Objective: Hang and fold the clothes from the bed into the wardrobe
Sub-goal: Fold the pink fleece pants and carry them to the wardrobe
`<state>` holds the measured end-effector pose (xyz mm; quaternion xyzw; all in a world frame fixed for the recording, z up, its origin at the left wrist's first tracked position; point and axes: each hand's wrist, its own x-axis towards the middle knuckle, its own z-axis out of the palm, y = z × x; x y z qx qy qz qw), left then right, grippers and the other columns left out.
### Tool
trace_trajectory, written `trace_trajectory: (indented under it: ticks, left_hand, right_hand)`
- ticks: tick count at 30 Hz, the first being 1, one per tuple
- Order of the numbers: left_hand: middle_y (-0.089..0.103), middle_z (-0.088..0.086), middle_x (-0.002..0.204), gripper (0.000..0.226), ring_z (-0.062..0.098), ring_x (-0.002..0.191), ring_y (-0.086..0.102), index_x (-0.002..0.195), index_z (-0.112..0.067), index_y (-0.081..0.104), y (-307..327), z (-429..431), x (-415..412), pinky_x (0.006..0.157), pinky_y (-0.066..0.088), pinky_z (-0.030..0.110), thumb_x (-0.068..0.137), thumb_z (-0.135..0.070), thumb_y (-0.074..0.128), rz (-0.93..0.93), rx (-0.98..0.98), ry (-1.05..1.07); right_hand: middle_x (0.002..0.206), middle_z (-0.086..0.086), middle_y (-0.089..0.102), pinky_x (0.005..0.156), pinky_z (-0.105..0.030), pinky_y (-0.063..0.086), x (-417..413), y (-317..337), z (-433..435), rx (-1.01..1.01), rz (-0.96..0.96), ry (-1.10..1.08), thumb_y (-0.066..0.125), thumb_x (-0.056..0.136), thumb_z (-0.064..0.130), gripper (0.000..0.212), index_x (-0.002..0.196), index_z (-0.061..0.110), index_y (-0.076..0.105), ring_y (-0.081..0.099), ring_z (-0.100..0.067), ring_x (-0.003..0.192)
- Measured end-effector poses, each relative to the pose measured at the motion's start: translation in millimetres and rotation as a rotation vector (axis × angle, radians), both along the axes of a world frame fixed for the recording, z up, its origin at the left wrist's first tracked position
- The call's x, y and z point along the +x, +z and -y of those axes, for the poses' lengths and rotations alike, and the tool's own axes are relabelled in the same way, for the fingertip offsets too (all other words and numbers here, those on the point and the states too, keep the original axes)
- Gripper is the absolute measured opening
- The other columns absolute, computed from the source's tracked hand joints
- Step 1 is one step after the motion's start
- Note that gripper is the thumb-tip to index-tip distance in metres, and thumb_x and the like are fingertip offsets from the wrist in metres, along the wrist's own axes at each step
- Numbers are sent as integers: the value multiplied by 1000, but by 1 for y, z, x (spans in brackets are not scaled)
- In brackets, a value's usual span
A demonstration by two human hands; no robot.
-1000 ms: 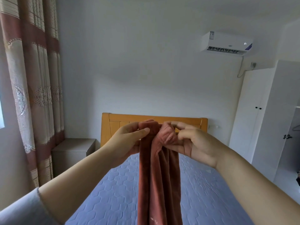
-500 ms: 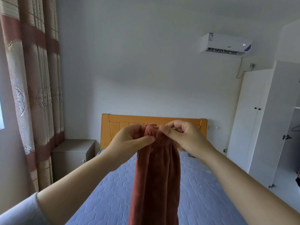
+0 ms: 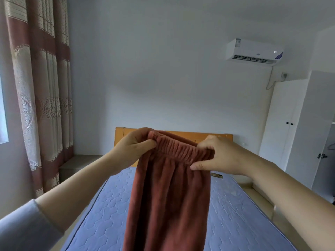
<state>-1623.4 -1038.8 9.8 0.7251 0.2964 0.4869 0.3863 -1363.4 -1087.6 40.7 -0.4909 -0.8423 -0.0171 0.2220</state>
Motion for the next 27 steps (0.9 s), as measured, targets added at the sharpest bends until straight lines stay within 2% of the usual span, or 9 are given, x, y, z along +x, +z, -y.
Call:
trace_trajectory:
  ticks: [3,6,8,11,14,16,19,24,27]
  left_hand:
    - [66,8,90,32,18,84,59,102,-8,66,5,0,-2,86,48,41,74,-19,57,-32,23,50]
    - [66,10,90,32,19,83,58,102,-7,66,14,1,-3,84,47,39,73,-16,55,-51,74,79]
    - [68,7,90,26,18,83,59,103,-9,66,19,4,-3,83,48,35,80,-11,56,-45,89,57]
    - [68,4,92,26,14,85,60,106,-11,66,23,10,1,83,48,33,83,-9,53,-51,97,20]
    - [67,3,90,29,15,84,58,106,-13,66,26,12,1,83,46,36,81,-13,51,-50,87,-19]
    - [63,8,91,28,22,84,53,106,-12,66,28,12,-1,81,42,42,83,-14,52,-14,57,-34]
    - [63,11,93,28,24,86,53,106,-14,67,29,11,-5,82,44,43,81,-16,54,11,22,-41]
    - [57,10,87,23,22,81,48,109,-8,62,34,2,-21,76,41,38,87,-3,57,-131,9,73]
    - [62,2,106,66,15,85,59,124,-28,51,39,2,-30,85,48,33,61,-28,71,-289,84,198]
  right_hand:
    - [85,9,47,67,-18,33,1,7,-4,188,103,-89,72,69,64,25,73,49,53,47,-8,82]
    - [87,8,47,75,-24,32,-3,2,-11,354,82,-128,72,69,61,41,97,34,60,47,-13,89]
    - [91,7,52,79,-25,34,-6,-5,-14,420,-39,-146,73,67,60,56,112,30,55,48,-13,92]
    - [97,13,50,77,-17,36,-14,-17,-18,399,-297,-144,75,63,57,78,130,33,43,45,-6,97]
    - [118,10,50,87,-20,44,-18,-26,-27,117,-635,-128,83,63,49,100,144,31,28,52,-4,108]
    - [130,-3,58,89,-26,52,-17,-33,-33,-223,-869,-33,87,64,42,90,140,21,42,61,-12,113]
    - [120,-11,69,83,-26,55,-14,-44,-35,-573,-1111,212,86,67,35,48,109,16,73,67,-23,109]
    - [107,-5,74,76,-23,56,-17,-36,-35,-390,-1089,242,87,64,35,38,99,25,77,70,-21,101]
    - [101,0,76,75,-20,56,-27,-29,-34,-307,-1003,228,82,72,28,24,95,28,77,72,-16,96]
